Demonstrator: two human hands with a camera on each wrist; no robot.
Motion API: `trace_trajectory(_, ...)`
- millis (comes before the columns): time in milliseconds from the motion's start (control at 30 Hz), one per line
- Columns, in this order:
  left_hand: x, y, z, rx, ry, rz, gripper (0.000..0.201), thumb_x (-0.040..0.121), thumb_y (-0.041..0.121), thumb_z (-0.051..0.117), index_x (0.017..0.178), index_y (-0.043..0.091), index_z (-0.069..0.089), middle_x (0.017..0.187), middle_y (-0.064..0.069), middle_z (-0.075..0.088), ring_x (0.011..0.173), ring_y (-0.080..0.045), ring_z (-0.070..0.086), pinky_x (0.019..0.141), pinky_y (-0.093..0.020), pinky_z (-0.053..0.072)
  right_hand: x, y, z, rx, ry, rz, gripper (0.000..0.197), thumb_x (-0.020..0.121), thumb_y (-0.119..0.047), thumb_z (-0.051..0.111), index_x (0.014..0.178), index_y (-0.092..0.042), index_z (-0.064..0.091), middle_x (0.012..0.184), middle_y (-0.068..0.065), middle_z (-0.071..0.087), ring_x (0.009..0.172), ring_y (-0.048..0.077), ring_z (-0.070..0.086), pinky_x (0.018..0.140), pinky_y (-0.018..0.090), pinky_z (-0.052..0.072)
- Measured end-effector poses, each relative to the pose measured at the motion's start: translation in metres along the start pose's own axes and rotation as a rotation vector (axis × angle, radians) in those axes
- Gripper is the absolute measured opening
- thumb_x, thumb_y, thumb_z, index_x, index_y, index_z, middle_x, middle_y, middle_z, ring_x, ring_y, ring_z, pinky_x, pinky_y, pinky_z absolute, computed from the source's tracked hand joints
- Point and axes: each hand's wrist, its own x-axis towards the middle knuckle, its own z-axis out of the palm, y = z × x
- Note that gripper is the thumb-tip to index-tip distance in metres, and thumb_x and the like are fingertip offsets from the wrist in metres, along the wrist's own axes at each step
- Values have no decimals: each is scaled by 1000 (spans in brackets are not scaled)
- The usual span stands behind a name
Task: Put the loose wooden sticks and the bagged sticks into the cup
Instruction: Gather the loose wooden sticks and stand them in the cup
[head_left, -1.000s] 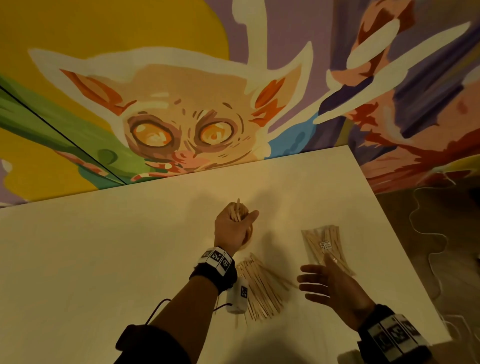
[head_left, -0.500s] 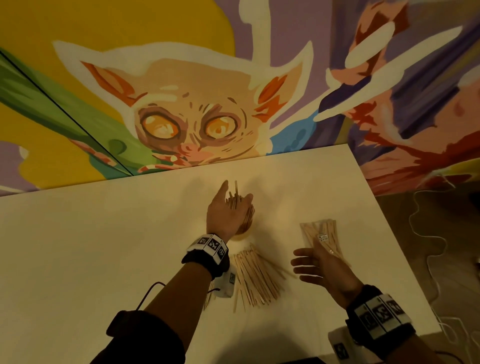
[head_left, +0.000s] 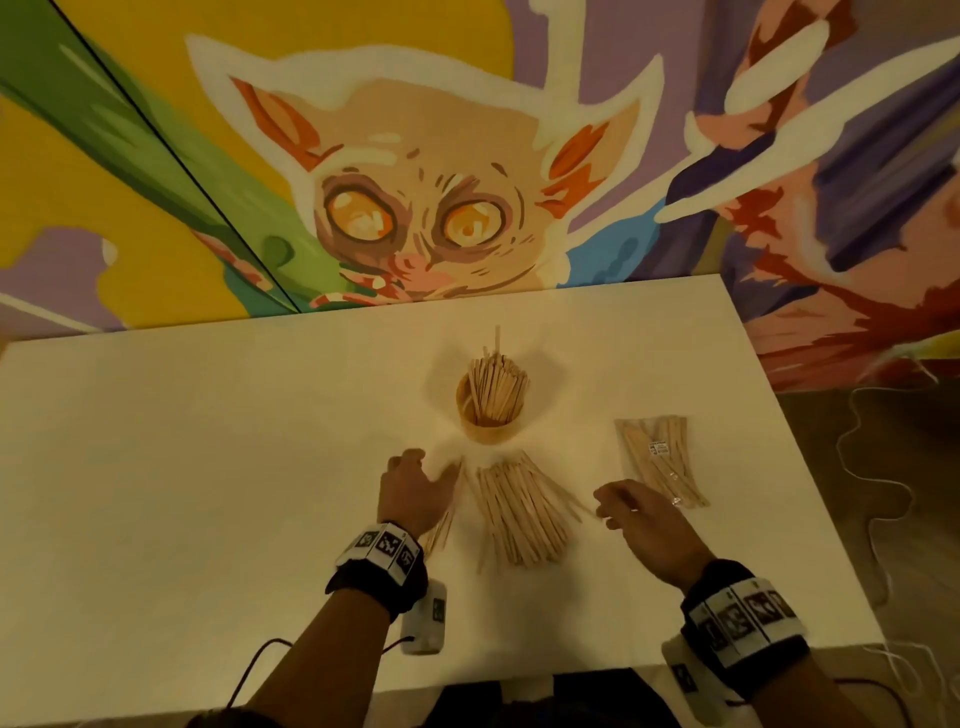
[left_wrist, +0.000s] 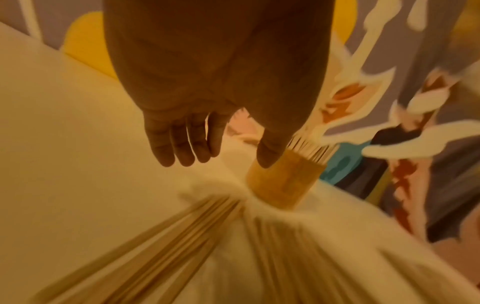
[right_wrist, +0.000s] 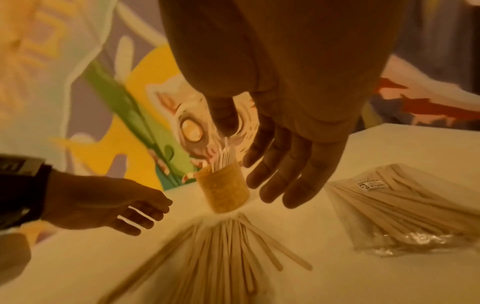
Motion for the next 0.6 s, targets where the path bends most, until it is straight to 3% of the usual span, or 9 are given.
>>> trace_trajectory(100, -6, -22, 28, 171, -88, -149, 94, 77, 79, 51, 143, 12, 44, 141, -15, 49, 126, -38, 48, 106, -50, 41, 1, 9, 3, -189, -36, -34, 23, 100, -38, 56, 111, -20, 67, 111, -3, 71, 101, 16, 65, 95, 35, 51)
trace_trajectory(200, -10, -23, 54, 273, -47, -181, 121, 58, 99, 29, 142, 13, 43, 138, -12, 50, 122, -36, 47, 102, -49, 41, 5, 16, -6, -288, -97, -30, 24, 98, -41, 57, 112, -24, 66, 110, -6, 70, 103, 16, 64, 97, 37, 51)
trace_trajectory(367, -38, 28, 84, 208, 44, -285, 129, 53, 100, 47, 141, 6, 38, 138, -13, 44, 127, -36, 44, 102, -50, 42, 12, 40, -30, -402, -223, -38, 12, 96, -44, 56, 96, -35, 64, 103, -8, 69, 97, 17, 65, 92, 37, 53)
trace_trajectory(500, -43, 71, 115, 185, 86, -367, 133, 43, 102, 51, 137, 8, 36, 134, -9, 42, 124, -34, 44, 99, -49, 42, 18, 56, -51, -480, -275, -48, 18, 98, -42, 55, 105, -29, 66, 106, -7, 69, 98, 16, 65, 88, 33, 52)
trace_trajectory(600, -44, 86, 133, 209, 108, -336, 119, 52, 90, 63, 134, 8, 37, 132, -9, 43, 122, -33, 45, 98, -48, 45, 22, 61, -64, -467, -281, -59, 19, 99, -39, 56, 108, -27, 67, 108, -7, 70, 99, 14, 65, 88, 31, 52)
